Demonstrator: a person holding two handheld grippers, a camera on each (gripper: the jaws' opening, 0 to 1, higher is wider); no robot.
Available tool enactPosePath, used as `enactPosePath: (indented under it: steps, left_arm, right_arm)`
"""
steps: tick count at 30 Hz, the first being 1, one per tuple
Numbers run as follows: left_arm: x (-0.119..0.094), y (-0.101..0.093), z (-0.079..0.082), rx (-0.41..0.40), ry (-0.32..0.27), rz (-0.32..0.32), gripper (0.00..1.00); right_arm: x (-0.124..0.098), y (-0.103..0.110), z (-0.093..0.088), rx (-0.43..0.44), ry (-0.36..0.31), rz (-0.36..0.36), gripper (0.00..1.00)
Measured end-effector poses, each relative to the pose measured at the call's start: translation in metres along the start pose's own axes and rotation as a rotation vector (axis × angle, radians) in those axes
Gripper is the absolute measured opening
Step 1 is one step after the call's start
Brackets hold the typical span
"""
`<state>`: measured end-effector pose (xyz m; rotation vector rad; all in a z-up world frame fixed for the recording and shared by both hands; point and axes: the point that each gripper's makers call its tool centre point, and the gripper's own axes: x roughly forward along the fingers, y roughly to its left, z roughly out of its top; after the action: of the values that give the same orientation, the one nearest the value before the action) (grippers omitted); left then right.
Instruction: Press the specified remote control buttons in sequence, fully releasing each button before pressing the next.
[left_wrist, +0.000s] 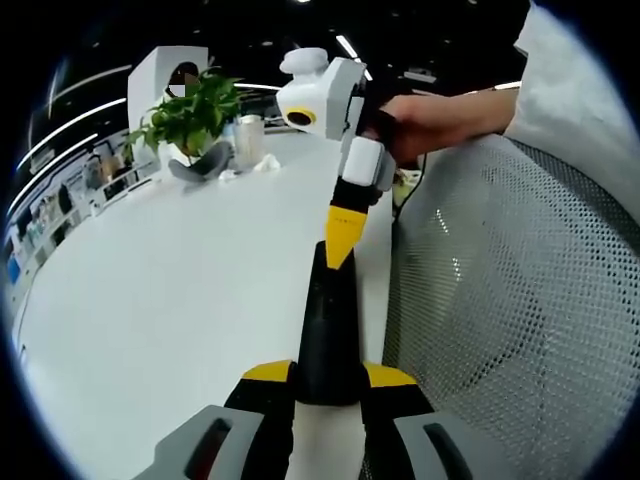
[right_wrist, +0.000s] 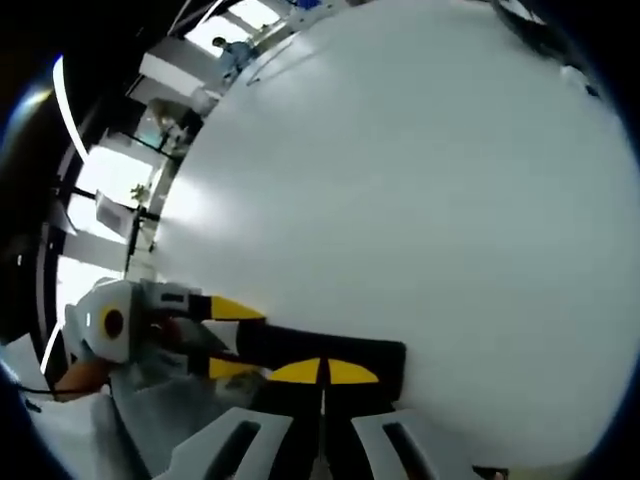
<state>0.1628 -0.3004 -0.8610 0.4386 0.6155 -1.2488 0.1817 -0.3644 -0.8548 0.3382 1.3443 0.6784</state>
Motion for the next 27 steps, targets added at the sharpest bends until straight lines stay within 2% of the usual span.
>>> enactPosePath:
  steps: [12, 20, 27]
  left_arm:
    - [-0.0001, -0.001, 0.0004, 0.002, 0.002, 0.001, 0.24]
    - [0.0002, -0.0008, 0.0007, 0.008, 0.006, 0.002, 0.24]
    - [-0.0001, -0.001, 0.0009, 0.007, 0.006, 0.001, 0.24]
  right_arm:
    - [0.0006, 0.0005, 0.0001, -0.05, -0.003, -0.023, 0.0]
    - [-0.0009, 0.0002, 0.0006, 0.004, -0.001, 0.005, 0.0]
    - [-0.0011, 0.0016, 0.0009, 0.003, 0.01, 0.001, 0.0]
